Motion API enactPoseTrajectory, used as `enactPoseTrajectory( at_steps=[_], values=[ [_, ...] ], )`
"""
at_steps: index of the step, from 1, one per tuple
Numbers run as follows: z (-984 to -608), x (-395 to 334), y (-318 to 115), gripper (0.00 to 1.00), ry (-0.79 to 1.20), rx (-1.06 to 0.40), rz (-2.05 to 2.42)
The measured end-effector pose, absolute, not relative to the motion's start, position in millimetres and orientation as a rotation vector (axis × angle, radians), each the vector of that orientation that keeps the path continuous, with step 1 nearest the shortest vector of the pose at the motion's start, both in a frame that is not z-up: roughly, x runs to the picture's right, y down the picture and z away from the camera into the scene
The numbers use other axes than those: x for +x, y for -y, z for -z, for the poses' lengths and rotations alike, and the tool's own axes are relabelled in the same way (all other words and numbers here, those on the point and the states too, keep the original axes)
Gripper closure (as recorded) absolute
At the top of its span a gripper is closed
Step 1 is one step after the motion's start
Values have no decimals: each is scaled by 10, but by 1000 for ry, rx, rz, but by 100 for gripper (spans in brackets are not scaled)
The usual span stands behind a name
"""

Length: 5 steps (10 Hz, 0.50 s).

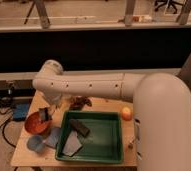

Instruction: Place brush in plastic cup

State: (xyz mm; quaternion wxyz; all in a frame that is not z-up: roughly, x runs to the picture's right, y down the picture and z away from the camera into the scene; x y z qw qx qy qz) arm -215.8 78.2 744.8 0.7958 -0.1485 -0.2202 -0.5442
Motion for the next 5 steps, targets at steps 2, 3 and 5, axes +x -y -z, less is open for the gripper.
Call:
enactPoseTrajectory(
  at_steps=[2,3,5],
  values=[
    [-7389,-2195,-842,98,474,-276,1195],
    [-7326,-2181,-908,100,469,-244,1197],
    [-7182,-2244,-1096,100,487,-194,1204]
  ],
)
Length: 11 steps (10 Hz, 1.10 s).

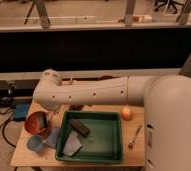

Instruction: Place brush in plastic cup

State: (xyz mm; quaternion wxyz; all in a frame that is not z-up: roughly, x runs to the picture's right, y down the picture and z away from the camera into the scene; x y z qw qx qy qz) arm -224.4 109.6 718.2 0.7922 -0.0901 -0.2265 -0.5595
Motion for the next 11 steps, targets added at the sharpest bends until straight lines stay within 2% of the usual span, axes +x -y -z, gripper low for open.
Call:
enactPoseTrajectory(
  at_steps=[6,11],
  values=[
    [-6992,-2730,-1461,100,618,-153,1320],
    [-7020,-2946,-1559,100,734,-161,1477]
  ],
)
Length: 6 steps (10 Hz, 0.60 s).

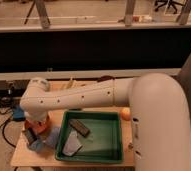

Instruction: Place brush in plastic cup

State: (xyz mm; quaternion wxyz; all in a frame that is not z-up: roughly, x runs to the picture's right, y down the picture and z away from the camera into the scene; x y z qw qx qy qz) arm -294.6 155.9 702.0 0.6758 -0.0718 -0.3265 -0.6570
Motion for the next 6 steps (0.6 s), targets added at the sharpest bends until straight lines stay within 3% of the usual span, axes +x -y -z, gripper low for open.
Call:
enactPoseTrajectory(
  at_steps=[6],
  values=[
    [-7133,-3137,-1719,100,807,-68,1679]
  ],
)
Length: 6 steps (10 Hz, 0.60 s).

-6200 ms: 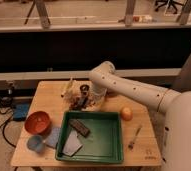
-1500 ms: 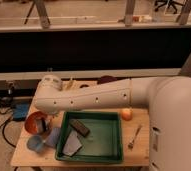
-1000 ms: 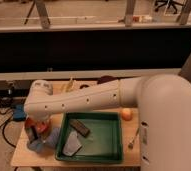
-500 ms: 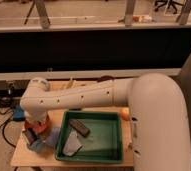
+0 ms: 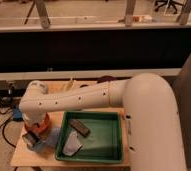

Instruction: Place brush in plastic cup

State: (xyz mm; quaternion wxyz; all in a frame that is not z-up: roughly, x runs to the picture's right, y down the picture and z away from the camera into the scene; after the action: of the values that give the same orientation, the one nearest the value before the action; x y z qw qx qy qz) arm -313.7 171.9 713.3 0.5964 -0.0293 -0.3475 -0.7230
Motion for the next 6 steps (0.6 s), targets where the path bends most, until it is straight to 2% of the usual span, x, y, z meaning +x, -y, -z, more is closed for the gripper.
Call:
enactPoseTrajectory(
  at_steps=[6],
  values=[
    [-7054,-3231,-1919,100,893,12,1792]
  ],
)
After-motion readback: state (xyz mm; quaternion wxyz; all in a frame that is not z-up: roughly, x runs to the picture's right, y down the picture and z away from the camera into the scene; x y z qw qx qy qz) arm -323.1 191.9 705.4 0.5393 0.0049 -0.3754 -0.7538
